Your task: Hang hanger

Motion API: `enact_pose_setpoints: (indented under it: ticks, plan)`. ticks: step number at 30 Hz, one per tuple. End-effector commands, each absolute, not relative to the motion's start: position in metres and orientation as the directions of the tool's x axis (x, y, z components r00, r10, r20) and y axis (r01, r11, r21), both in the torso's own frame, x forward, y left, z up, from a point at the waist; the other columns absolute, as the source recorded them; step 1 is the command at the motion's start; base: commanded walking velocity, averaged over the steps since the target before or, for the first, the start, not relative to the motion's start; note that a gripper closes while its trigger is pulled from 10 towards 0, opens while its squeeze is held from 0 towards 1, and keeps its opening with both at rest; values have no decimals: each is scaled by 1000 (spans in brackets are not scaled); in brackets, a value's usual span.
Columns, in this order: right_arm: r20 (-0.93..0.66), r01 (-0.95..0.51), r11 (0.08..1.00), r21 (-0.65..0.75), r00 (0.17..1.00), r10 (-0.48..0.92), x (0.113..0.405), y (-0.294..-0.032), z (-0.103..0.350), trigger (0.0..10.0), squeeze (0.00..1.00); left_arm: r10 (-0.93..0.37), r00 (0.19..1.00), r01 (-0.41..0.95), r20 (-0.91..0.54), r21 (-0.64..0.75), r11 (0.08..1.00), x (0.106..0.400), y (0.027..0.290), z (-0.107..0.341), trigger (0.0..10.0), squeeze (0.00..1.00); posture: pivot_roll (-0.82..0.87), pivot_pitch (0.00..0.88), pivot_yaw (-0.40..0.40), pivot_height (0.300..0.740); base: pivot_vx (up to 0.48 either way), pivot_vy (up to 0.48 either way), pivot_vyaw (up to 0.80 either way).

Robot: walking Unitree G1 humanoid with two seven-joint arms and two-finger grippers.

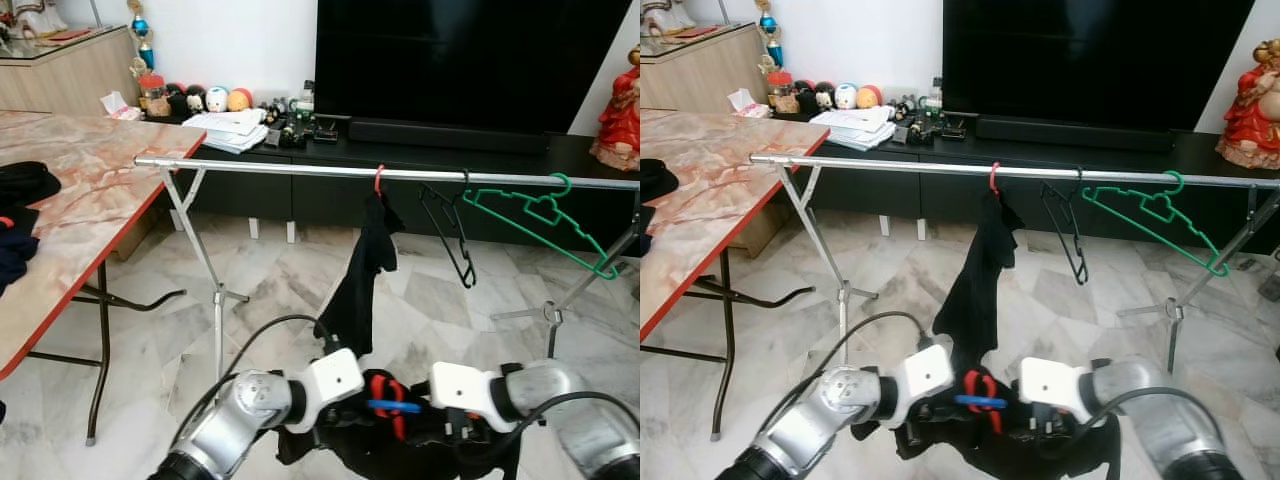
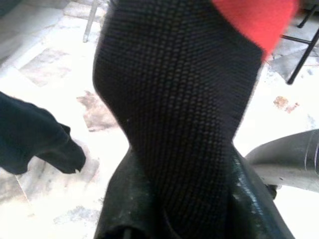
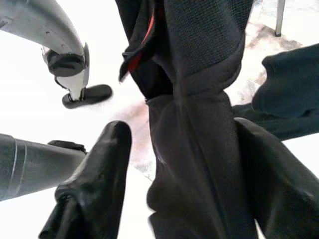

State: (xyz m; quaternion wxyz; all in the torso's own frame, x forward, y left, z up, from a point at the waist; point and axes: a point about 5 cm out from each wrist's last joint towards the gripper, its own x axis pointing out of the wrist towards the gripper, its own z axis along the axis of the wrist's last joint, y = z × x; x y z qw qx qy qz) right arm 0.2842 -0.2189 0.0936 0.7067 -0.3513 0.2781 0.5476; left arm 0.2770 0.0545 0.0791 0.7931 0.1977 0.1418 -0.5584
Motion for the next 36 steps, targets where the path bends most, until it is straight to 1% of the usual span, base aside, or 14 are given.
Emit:
enact_pose_setpoints:
  ticks: [1, 5, 12, 13, 14, 15, 16, 21, 22, 27, 28, 29, 30, 36]
  plan:
    - [-775, -971, 155, -180, 237, 586, 282, -220, 94, 10000, 1000, -837, 340, 940, -428, 165, 297, 278, 54, 81, 0, 0, -12, 0, 2, 740, 0, 0, 0]
    - [-783, -967, 166, -196, 256, 567, 283, -226, 95, 10000, 1000, -836, 340, 940, -430, 167, 296, 278, 55, 81, 0, 0, -13, 0, 3, 740, 0, 0, 0]
    - [-696, -912, 248, -326, 409, 590, 298, -228, 117, 10000, 1000, -818, 351, 936, -456, 161, 312, 278, 59, 75, 0, 0, -20, 0, 12, 740, 0, 0, 0]
    - [-685, -896, 262, -357, 442, 579, 301, -230, 120, 10000, 933, -811, 355, 935, -465, 159, 317, 278, 60, 73, 0, 0, -24, 0, 14, 740, 0, 0, 0]
    - [-663, -871, 290, -396, 490, 566, 306, -233, 124, 10000, 235, -800, 360, 933, -480, 159, 324, 279, 61, 71, 0, 0, -25, 0, 15, 740, 0, 0, 0]
    - [-639, -845, 328, -422, 535, 554, 310, -236, 128, 10000, 0, -788, 368, 929, -493, 163, 332, 279, 63, 68, 0, 0, -27, 0, 17, 740, 0, 0, 0]
    - [-575, -788, 409, -461, 616, 538, 317, -240, 137, 10000, 0, -762, 392, 917, -515, 157, 366, 280, 66, 64, 0, 0, -31, 0, 19, 740, 0, 0, 0]
    - [-420, -663, 578, -476, 749, 513, 326, -242, 148, 10000, 0, -686, 472, 870, -554, 170, 462, 286, 72, 56, 0, 0, -32, 0, 15, 740, 0, 0, 0]
    - [-343, -603, 685, -408, 797, 497, 328, -241, 148, 10000, 0, -624, 537, 819, -567, 174, 546, 291, 76, 51, 0, 0, -31, 0, 16, 740, 0, 0, 0]
    - [-285, -390, 885, -255, 905, 316, 327, -255, 125, 10000, 0, -473, 686, 660, -553, 197, 725, 301, 87, 47, 0, 0, -37, 0, 20, 740, 0, 0, 0]
    - [-294, -353, 904, -240, 914, 278, 325, -258, 120, 10000, 0, -451, 705, 633, -547, 200, 748, 303, 88, 47, 8863, 0, -41, 0, 20, 740, 0, 0, 0]
    - [-317, -286, 934, -213, 925, 211, 322, -264, 108, 10000, 0, -416, 732, 595, -539, 209, 776, 304, 91, 47, 8863, 0, -45, 0, 20, 740, 0, 0, 0]
    - [-393, -145, 974, -176, 917, 65, 311, -277, 78, 10000, 0, -358, 778, 521, -515, 212, 827, 308, 96, 48, 10000, 0, -48, 0, 21, 740, 0, 0, 0]
    - [-631, 80, 987, -140, 761, -152, 255, -283, -4, 10000, 0, -246, 874, 348, -420, 186, 919, 316, 106, 57, 10000, 0, -36, 0, 10, 740, 0, 0, 0]
